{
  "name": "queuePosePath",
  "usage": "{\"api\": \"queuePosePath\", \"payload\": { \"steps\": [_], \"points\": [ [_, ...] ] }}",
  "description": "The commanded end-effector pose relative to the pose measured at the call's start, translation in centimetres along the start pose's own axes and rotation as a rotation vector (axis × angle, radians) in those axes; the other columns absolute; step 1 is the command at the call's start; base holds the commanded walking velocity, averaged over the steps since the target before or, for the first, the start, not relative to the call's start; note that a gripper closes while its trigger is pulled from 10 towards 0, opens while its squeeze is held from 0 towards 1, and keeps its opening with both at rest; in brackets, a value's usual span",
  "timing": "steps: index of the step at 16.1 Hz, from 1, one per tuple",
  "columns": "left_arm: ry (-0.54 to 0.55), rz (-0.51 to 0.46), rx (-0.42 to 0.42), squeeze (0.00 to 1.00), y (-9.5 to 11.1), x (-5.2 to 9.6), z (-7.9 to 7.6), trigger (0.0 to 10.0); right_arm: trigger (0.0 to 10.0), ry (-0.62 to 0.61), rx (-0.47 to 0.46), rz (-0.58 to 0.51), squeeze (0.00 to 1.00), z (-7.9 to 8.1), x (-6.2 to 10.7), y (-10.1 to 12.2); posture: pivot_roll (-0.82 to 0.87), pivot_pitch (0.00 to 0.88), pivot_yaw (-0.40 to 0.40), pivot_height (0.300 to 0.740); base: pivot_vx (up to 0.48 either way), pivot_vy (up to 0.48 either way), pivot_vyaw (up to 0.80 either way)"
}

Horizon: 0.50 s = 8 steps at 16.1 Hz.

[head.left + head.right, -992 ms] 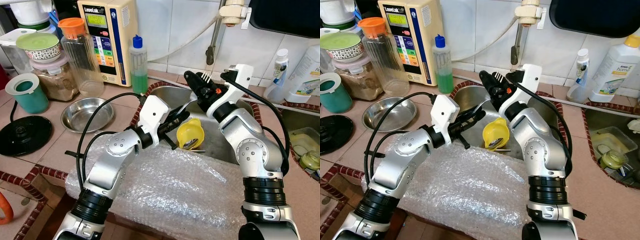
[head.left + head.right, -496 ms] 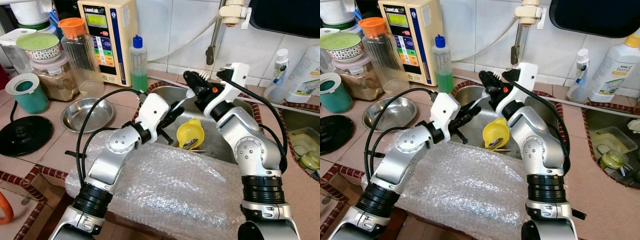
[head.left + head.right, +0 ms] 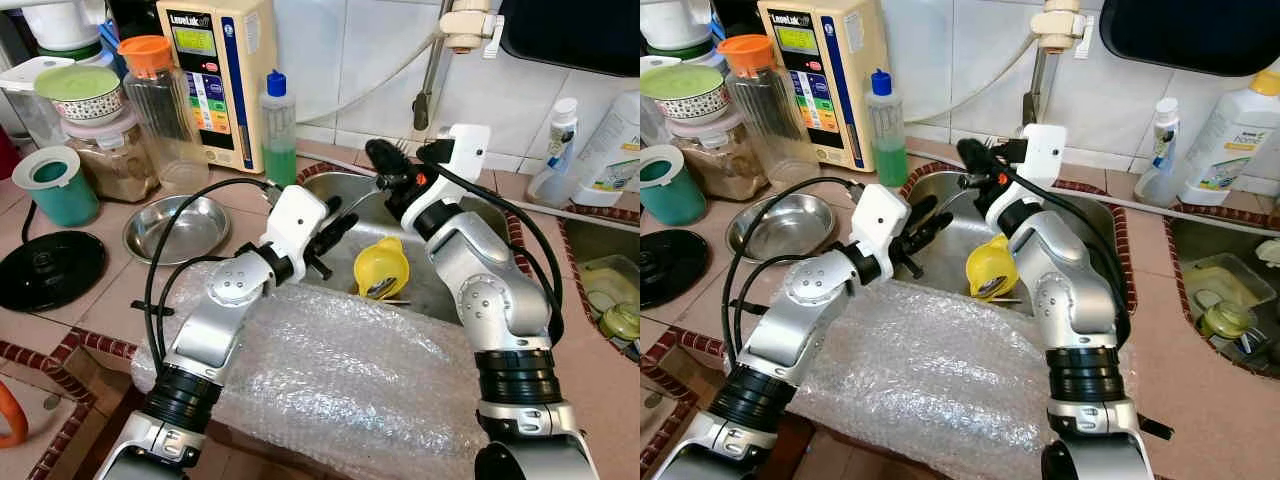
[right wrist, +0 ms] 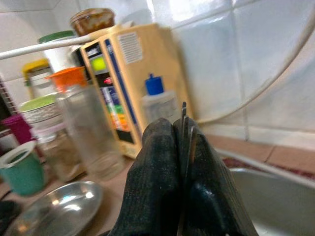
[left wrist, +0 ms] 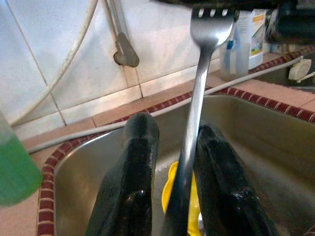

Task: Kitchen organization

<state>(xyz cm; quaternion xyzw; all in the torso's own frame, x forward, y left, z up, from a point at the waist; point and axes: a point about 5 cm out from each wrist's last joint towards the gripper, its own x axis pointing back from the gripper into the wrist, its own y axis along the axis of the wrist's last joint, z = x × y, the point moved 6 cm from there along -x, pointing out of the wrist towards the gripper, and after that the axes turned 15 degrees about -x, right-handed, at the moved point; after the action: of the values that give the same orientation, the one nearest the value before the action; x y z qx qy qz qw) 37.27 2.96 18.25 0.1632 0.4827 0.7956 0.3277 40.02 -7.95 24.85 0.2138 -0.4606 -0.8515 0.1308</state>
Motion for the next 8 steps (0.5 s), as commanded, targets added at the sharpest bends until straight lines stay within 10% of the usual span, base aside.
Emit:
{"api": "queuePosePath", "payload": {
  "steps": [1, 8],
  "points": [
    [0.093, 0.021, -0.015, 1.00, -0.4, 0.8, 2.6, 10.0, 0.0, -0.088, 0.088, -0.052, 0.00, -2.0, 0.3, 1.6, 0.06, 0.000, 0.017, 0.740, 0.000, 0.000, 0.00],
    [0.015, 0.084, 0.025, 1.00, -2.3, 2.7, 1.5, 10.0, 0.0, -0.052, 0.554, -0.119, 0.00, -2.7, -0.5, 1.4, 0.10, 0.000, 0.007, 0.740, 0.000, 0.000, 0.00]
  ]
}}
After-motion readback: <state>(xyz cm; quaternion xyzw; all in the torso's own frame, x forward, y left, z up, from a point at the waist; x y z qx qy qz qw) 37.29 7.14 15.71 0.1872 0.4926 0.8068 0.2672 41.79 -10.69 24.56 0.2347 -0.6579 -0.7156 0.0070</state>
